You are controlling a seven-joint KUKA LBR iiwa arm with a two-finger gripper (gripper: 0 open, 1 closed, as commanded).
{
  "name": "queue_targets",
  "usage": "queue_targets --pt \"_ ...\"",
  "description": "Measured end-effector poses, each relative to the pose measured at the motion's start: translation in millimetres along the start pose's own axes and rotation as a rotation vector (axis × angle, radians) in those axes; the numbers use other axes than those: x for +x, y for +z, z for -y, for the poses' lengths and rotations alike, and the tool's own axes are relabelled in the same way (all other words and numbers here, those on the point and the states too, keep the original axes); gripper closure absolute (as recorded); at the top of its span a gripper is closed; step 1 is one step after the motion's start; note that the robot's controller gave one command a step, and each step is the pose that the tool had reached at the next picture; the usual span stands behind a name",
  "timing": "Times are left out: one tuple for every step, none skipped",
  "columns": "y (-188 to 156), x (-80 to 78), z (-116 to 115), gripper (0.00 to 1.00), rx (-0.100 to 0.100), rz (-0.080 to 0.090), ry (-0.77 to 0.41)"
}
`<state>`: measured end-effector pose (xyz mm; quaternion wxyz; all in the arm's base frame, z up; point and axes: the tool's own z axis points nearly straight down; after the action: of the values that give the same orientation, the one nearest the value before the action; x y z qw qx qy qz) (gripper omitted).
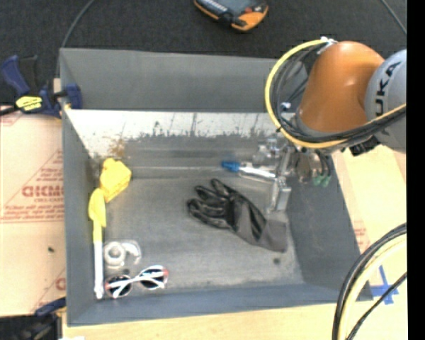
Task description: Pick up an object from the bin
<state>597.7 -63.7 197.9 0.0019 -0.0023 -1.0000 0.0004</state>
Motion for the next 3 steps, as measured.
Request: queue_targets --pt "-5 -1.4 0 0.00 0.001 0.008 -0.002" --pt "129 12.9 -76 0.00 -0.002 0.004 0.096" --pt "42 20.4 -71 0.00 0.000 0.014 0.150"
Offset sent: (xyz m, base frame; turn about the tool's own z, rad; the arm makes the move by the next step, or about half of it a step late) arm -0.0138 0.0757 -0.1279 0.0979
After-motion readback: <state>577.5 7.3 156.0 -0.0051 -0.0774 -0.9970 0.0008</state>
